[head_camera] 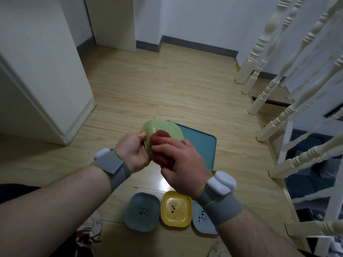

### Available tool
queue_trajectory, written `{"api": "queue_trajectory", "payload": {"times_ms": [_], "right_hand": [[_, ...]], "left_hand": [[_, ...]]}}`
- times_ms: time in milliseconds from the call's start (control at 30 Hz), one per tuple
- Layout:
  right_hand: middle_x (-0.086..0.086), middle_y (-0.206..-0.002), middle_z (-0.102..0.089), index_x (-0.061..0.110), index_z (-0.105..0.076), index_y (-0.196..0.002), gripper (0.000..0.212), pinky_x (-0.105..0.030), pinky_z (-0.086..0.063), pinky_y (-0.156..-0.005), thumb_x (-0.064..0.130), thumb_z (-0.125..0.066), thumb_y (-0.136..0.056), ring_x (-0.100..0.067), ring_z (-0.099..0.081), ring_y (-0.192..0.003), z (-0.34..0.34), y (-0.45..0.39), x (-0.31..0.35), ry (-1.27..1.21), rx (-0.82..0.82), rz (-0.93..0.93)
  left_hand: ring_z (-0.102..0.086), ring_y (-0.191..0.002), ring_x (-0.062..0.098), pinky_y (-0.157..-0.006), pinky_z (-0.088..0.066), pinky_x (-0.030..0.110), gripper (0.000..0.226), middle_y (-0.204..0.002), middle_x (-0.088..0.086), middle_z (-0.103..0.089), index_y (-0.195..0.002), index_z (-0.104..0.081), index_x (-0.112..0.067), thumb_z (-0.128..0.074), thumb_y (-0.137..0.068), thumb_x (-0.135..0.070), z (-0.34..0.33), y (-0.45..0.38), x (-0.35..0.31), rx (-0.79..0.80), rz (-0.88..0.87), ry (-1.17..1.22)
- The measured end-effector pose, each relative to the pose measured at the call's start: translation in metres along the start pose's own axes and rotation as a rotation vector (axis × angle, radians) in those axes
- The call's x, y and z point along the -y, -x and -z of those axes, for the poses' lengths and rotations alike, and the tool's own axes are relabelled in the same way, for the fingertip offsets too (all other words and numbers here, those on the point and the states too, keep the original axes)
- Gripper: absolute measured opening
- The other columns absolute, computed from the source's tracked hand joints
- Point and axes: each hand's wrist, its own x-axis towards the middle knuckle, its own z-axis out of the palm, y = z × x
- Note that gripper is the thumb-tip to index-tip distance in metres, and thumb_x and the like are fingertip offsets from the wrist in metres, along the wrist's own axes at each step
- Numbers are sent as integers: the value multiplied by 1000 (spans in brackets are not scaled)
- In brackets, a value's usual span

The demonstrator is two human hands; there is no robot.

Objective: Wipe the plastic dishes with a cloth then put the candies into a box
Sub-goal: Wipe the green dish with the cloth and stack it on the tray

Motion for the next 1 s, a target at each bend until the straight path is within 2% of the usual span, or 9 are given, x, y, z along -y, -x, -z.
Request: {"api": "queue_trajectory", "payload": {"times_ms": [100,300,367,467,567,667,733,867,1000], "right_hand": [[8,-123,-64,29,-65,-118,51,-29,-46,-87,19,-67,-68,-21,-58,-101,4,-1,-13,-114,-107,-169],[4,-112,-68,27,-66,-119,45,-31,-48,-97,16,-71,-76,-16,-62,-104,24,-4,-43,-214,-256,-566],[8,-110,-67,29,-66,-119,45,-29,-48,-96,16,-70,-76,-14,-62,-103,29,-6,-38,-210,-241,-538],[8,-115,-66,29,-67,-116,46,-32,-47,-97,17,-67,-72,-13,-60,-106,22,-6,-11,-193,-149,-287],[6,-129,-62,28,-67,-118,51,-25,-37,-102,18,-63,-68,-12,-54,-116,7,-1,5,-146,-96,-133],[4,-123,-65,29,-65,-120,49,-29,-47,-97,20,-66,-72,-12,-58,-110,3,2,-5,-218,-160,-263],[5,-117,-67,29,-65,-121,47,-33,-49,-96,18,-70,-76,-13,-61,-105,7,1,-16,-285,-174,-404],[9,-105,-67,27,-67,-118,45,-29,-48,-97,12,-71,-76,-8,-60,-99,23,-10,-31,-340,-262,-599],[16,-99,-69,29,-70,-111,44,-31,-51,-93,13,-67,-70,-5,-63,-96,28,-13,-18,-358,-193,-479]], "left_hand": [[-56,-123,31,-102,-45,47,42,-133,20,-58,-134,-52,1,-35,-105,-25,-2,0,-12,28,-50,18],[-64,-109,34,-81,-58,46,38,-124,21,-64,-128,-57,0,-33,-104,-19,-2,10,1,186,-5,-302],[-65,-98,31,-75,-60,38,34,-113,21,-65,-123,-57,4,-35,-103,-13,-4,12,11,167,-19,-391],[-65,-82,26,-68,-60,31,28,-96,19,-64,-105,-63,0,-36,-100,-7,-6,10,20,174,-26,-387],[-64,-96,30,-83,-56,37,34,-110,23,-64,-125,-58,0,-39,-101,-13,-4,7,16,200,-28,-211],[-62,-109,32,-84,-55,44,41,-129,22,-60,-133,-53,-1,-35,-104,-22,-3,5,3,182,-57,-88],[-63,-107,31,-80,-58,44,40,-127,22,-62,-130,-56,-1,-35,-103,-22,-3,6,-1,204,-59,-149],[-68,-83,23,-65,-59,30,31,-97,15,-70,-106,-66,-1,-38,-101,-13,-4,12,11,253,-33,-512],[-59,-74,22,-60,-50,26,26,-77,8,-63,-80,-66,-6,-45,-96,-5,-3,12,15,248,-53,-747]]}}
